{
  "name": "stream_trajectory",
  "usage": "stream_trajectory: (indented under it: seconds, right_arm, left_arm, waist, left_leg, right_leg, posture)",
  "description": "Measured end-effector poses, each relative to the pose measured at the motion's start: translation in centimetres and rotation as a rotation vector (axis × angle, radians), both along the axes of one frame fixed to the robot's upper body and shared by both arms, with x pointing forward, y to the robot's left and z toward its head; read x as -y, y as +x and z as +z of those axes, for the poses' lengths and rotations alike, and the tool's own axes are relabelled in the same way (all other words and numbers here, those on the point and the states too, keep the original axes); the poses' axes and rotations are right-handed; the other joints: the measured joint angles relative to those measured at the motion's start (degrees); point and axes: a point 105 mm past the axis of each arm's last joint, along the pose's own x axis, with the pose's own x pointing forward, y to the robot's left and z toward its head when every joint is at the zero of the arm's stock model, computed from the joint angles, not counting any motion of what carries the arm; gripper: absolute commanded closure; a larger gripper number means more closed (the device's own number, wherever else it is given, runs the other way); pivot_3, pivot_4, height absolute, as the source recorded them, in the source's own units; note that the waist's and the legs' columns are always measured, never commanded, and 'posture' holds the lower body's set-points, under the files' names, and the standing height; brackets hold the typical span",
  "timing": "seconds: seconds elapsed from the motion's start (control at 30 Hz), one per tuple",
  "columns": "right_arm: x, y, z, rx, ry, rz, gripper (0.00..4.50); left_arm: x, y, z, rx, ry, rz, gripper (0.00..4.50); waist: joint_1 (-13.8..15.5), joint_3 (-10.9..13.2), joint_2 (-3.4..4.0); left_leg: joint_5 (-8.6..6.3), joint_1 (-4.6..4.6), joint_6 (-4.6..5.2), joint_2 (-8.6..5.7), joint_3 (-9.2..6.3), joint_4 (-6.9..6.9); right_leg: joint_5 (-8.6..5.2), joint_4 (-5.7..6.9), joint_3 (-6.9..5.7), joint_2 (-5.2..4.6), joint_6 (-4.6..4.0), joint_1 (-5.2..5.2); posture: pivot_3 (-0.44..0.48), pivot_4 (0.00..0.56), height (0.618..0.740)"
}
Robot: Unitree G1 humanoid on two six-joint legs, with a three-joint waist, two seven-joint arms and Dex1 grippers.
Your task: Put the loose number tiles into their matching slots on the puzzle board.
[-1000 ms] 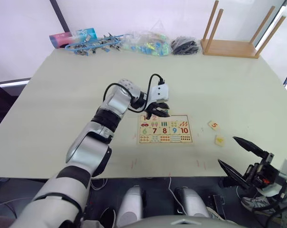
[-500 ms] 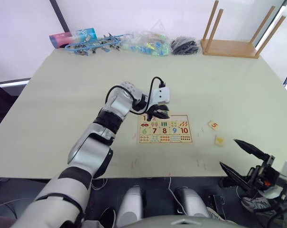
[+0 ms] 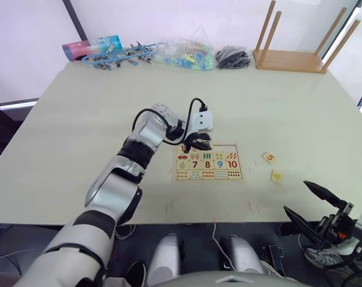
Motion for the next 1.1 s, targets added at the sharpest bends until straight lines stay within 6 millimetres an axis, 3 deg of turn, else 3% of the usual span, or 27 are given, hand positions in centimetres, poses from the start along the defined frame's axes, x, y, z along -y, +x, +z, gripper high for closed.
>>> stream_trajectory:
  seconds: [0.93,0.97,1.1]
  right_arm:
    - [0.1,-0.2,0.0,0.0,-0.001,-0.018,0.0]
    - [0.1,-0.2,0.0,0.0,-0.001,-0.019,0.0]
    - [0.1,-0.2,0.0,0.0,-0.001,-0.02,0.0]
  left_arm:
    - [-0.3,-0.1,-1.1,-0.033,0.005,0.017,3.46]
    - [-0.3,-0.1,-1.1,-0.034,0.004,0.018,2.44]
    - [-0.3,0.0,-0.9,-0.031,0.004,0.018,0.6]
  waist:
    - [0.0,0.0,0.0]
    - [0.0,0.0,0.0]
    - [0.0,0.0,0.0]
  left_leg:
    - [0.0,0.0,0.0,0.0,0.0,0.0]
    - [0.0,0.0,0.0,0.0,-0.01,0.0]
    - [0.0,0.0,0.0,0.0,0.0,0.0]
  right_leg:
    - [0.0,0.0,0.0,0.0,0.0,0.0]
    - [0.0,0.0,0.0,0.0,0.0,0.0]
    - [0.0,0.0,0.0,0.0,0.0,0.0]
  posture:
    - [0.0,0.15,0.74]
    - [0.0,0.15,0.74]
    - [0.0,0.15,0.74]
